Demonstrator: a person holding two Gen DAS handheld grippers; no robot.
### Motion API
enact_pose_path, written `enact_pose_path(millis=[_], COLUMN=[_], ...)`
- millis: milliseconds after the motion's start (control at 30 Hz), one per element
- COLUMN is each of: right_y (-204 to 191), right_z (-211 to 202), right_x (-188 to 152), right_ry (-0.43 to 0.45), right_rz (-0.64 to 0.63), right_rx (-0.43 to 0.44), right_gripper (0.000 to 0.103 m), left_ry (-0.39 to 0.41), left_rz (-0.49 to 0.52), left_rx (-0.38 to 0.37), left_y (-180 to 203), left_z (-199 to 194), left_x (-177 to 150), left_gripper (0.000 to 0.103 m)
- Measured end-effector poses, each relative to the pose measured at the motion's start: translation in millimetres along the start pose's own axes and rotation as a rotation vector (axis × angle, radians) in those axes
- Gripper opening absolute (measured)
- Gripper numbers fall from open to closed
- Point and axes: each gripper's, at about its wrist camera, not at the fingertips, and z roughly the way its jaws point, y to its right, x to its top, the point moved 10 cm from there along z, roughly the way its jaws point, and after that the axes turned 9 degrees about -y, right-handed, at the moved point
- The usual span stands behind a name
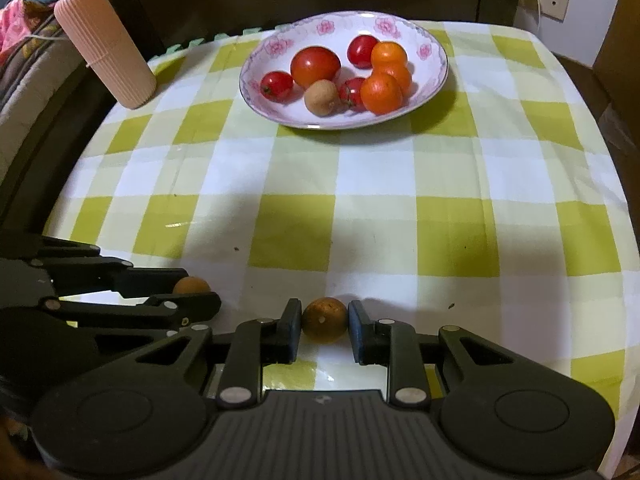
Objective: Organize fruits
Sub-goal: 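Carry both brown round fruits toward the white bowl with both grippers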
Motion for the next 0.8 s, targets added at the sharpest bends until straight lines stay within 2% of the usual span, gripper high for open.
enact_pose_path(millis=[533, 800], right_y=[-4, 3], right_z=[-11, -20], right_x=[14, 30], right_ry=[0.045, 0.079], right_rz=[0.02, 0.044], right_rx=[0.019, 0.014], right_gripper=[0.025, 0.025], left_ry=[0.046, 0.091], left_rz=[-0.033, -0.034], left_rx=[-0.017, -0.029], left_y=[0, 1], left_z=[-12, -26], left_x=[17, 38], left_gripper=[0.031, 0.03])
